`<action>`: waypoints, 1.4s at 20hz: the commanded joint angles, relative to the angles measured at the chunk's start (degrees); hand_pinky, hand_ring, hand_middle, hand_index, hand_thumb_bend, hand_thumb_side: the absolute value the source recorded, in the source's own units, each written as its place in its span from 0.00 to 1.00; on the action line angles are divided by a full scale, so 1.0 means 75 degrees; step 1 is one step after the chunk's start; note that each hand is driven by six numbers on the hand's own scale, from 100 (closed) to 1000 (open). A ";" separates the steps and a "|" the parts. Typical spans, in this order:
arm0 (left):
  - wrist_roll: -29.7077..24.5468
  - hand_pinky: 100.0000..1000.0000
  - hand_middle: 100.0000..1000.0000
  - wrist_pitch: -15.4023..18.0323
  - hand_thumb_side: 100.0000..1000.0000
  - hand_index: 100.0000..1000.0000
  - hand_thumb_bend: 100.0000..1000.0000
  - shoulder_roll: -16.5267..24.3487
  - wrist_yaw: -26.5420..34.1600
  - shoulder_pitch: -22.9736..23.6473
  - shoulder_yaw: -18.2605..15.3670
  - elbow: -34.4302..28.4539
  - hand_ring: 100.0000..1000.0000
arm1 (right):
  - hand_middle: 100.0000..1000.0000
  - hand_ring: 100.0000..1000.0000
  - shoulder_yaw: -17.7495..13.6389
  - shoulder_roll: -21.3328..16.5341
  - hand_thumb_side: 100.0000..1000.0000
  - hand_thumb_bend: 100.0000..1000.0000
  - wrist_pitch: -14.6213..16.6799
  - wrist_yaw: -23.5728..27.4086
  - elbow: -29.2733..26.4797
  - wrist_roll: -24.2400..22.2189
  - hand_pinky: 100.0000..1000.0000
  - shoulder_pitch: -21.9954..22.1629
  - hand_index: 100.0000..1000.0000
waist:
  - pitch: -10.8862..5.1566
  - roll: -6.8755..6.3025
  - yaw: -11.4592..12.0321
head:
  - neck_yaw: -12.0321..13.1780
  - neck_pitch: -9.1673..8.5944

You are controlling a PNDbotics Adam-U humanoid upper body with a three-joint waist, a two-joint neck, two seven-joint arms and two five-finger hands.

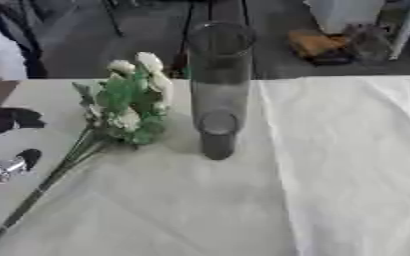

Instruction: Arrange flowers into the vase.

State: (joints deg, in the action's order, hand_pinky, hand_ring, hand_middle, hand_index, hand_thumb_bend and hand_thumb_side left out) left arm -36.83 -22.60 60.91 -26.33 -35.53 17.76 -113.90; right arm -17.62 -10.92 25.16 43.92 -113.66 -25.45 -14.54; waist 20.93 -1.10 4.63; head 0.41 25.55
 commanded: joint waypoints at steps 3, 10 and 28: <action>-0.0080 1.00 1.00 -0.0123 1.00 1.00 0.04 0.0073 0.0004 -0.0211 -0.0016 -0.0092 1.00 | 0.52 0.67 0.0004 -0.0084 0.86 0.00 -0.0011 -0.0046 -0.0125 -0.0045 0.50 -0.0032 0.75 | -0.0122 -0.0012 -0.0024 | 0.0028 -0.0064; -0.0162 1.00 1.00 -0.0587 1.00 1.00 0.06 -0.0150 0.0011 -0.0502 0.0082 0.0016 1.00 | 0.52 0.67 0.0045 -0.0098 0.86 0.00 -0.0047 -0.0016 -0.0125 -0.0090 0.50 -0.0026 0.75 | -0.0141 -0.0041 -0.0073 | 0.0049 -0.0038; -0.0615 1.00 1.00 0.0137 1.00 1.00 0.32 -0.1457 -0.1136 -0.1701 0.0503 0.2595 1.00 | 0.51 0.67 0.0061 -0.0067 0.86 0.00 -0.0206 -0.0123 -0.0125 -0.0080 0.51 -0.0021 0.74 | -0.0136 -0.0156 -0.0155 | 0.0065 0.0006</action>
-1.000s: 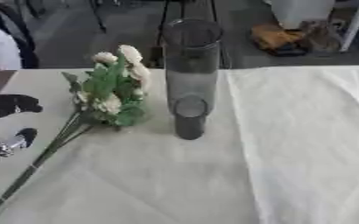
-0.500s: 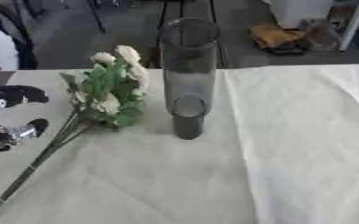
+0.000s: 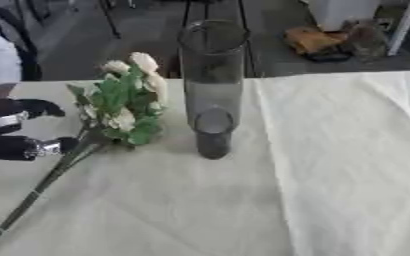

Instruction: Arrange flowers into the vase.

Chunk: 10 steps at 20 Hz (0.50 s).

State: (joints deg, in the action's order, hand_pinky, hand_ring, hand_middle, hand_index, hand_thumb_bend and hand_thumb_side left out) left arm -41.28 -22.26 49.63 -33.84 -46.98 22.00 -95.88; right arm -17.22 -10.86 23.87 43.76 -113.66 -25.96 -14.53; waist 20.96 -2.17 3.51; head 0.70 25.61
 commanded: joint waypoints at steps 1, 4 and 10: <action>-0.0011 1.00 1.00 0.0140 1.00 1.00 0.31 -0.0005 -0.0202 -0.0209 -0.0061 0.0304 1.00 | 0.51 0.67 0.0009 -0.0070 0.86 0.00 -0.0050 -0.0115 -0.0125 -0.0009 0.51 -0.0027 0.74 | -0.0136 -0.0018 -0.0007 | 0.0026 0.0000; 0.0006 1.00 1.00 0.0286 1.00 1.00 0.26 -0.0192 -0.0508 -0.0352 -0.0047 0.0664 1.00 | 0.50 0.67 0.0015 -0.0054 0.86 0.00 -0.0102 -0.0147 -0.0125 0.0004 0.51 -0.0034 0.74 | -0.0134 -0.0030 -0.0006 | 0.0027 0.0017; 0.0163 0.99 1.00 0.0650 0.87 1.00 0.17 -0.0680 -0.1585 -0.0678 0.0027 0.1300 1.00 | 0.50 0.67 0.0015 -0.0030 0.86 0.00 -0.0175 -0.0170 -0.0125 0.0062 0.51 -0.0039 0.73 | -0.0138 -0.0044 -0.0038 | 0.0047 0.0041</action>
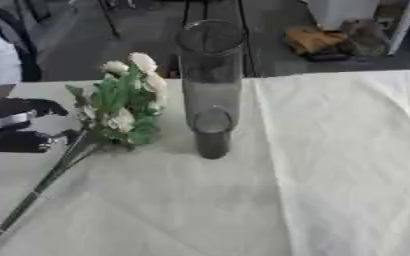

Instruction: Arrange flowers into the vase.

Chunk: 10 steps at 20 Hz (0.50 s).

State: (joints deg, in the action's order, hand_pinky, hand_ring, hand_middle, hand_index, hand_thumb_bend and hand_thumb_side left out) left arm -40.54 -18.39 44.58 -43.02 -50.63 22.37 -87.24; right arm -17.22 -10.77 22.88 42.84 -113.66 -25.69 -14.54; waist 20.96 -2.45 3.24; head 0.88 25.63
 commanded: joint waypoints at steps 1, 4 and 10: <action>0.0101 0.99 1.00 0.0158 0.88 1.00 0.18 -0.0081 -0.0486 -0.0220 -0.0014 0.0242 1.00 | 0.50 0.67 0.0013 -0.0039 0.86 0.00 -0.0051 -0.0046 -0.0125 0.0034 0.51 -0.0039 0.73 | -0.0138 -0.0010 -0.0007 | 0.0027 0.0040; 0.0160 1.00 1.00 0.0209 0.94 1.00 0.21 -0.0289 -0.0612 -0.0262 0.0006 0.0517 1.00 | 0.50 0.67 0.0007 -0.0042 0.85 0.00 -0.0083 -0.0036 -0.0125 0.0075 0.51 -0.0042 0.73 | -0.0149 -0.0022 -0.0011 | 0.0035 0.0045; 0.0189 1.00 1.00 0.0165 0.99 1.00 0.23 -0.0651 -0.0612 -0.0379 -0.0083 0.1182 1.00 | 0.50 0.67 0.0015 -0.0056 0.85 0.00 -0.0173 -0.0015 -0.0125 0.0127 0.51 -0.0067 0.73 | -0.0173 -0.0065 -0.0048 | 0.0052 0.0032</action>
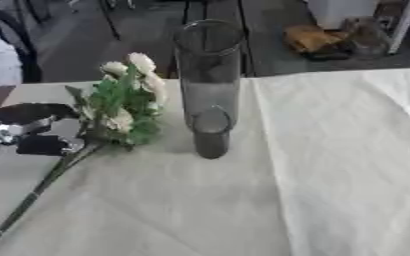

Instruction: Arrange flowers into the vase.

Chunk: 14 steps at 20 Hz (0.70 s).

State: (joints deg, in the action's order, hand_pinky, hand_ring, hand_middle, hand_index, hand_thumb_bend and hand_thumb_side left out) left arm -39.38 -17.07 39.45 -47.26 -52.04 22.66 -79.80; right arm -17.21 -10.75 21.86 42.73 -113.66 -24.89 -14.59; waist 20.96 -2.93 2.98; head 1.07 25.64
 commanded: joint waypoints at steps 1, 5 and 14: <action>0.0048 1.00 1.00 -0.0028 0.99 1.00 0.23 -0.0027 -0.0065 -0.0213 -0.0161 0.0316 1.00 | 0.50 0.67 0.0015 -0.0058 0.85 0.00 -0.0049 0.0004 -0.0125 0.0028 0.51 -0.0060 0.73 | -0.0175 -0.0004 -0.0020 | 0.0031 0.0034; 0.0114 1.00 1.00 -0.0100 1.00 1.00 0.23 -0.0364 -0.0161 -0.0305 -0.0306 0.0887 1.00 | 0.49 0.67 0.0026 -0.0050 0.85 0.00 -0.0118 0.0002 -0.0125 0.0034 0.51 -0.0063 0.72 | -0.0179 -0.0014 0.0000 | 0.0004 0.0070; 0.0496 1.00 1.00 0.0188 0.92 1.00 0.30 -0.0805 -0.1048 -0.0399 -0.0456 0.1658 1.00 | 0.49 0.67 -0.0001 -0.0069 0.85 0.00 -0.0276 -0.0017 -0.0125 0.0158 0.50 -0.0035 0.72 | -0.0274 -0.0049 0.0143 | -0.0108 0.0216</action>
State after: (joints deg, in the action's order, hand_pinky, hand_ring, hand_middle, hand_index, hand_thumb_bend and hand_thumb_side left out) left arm -36.22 -16.10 32.55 -53.79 -53.89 20.10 -67.49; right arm -17.06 -10.74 20.10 42.73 -113.66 -23.93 -14.57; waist 20.37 -3.39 4.04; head 0.42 26.74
